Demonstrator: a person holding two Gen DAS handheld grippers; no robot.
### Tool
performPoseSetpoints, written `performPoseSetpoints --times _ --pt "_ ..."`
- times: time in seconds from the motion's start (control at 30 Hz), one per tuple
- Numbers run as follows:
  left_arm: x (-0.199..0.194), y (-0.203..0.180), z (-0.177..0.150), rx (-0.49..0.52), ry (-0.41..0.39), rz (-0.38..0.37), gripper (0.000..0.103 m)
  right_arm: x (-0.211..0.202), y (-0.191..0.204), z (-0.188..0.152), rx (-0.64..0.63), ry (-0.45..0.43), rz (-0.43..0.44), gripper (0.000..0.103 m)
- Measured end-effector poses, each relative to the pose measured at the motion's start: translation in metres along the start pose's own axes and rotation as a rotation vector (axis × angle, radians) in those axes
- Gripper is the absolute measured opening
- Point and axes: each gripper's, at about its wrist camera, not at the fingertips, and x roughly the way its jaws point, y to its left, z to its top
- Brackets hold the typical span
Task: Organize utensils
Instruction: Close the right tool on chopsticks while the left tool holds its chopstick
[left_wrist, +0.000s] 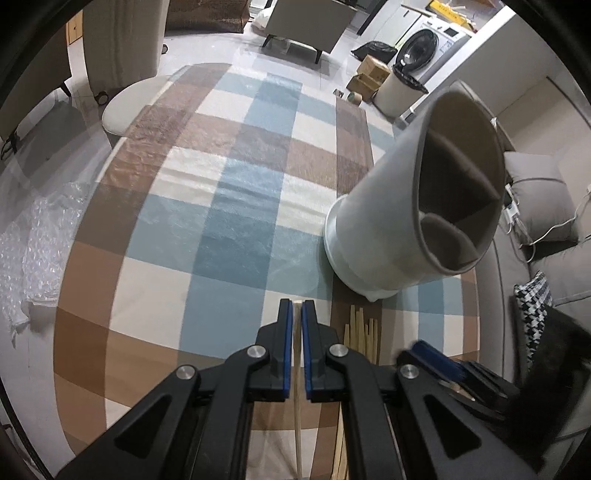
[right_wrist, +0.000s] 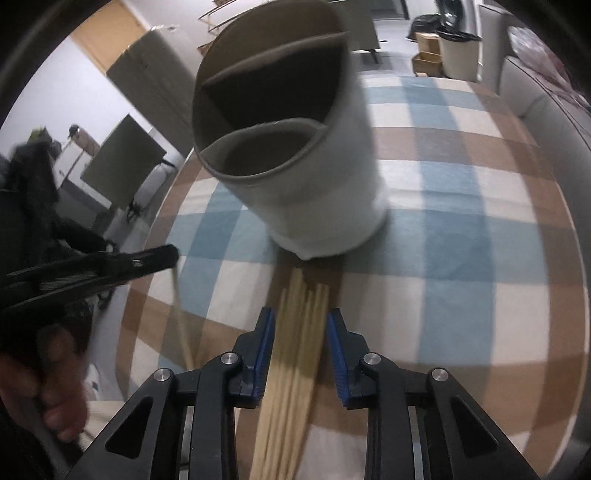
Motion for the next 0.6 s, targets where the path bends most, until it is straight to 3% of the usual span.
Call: performPoseSetpoints --times 0.2,0.6 --pt "-0.004 0.009 0.008 -0.002 -0.013 -0.023 0.0 0.035 0.012 0.01 -0.032 0.034 -0.066 0.021" --pt "-0.003 0.018 0.01 -0.008 -0.004 -0.041 0.0 0.048 0.024 0.012 -0.078 0.05 -0.135 0.014"
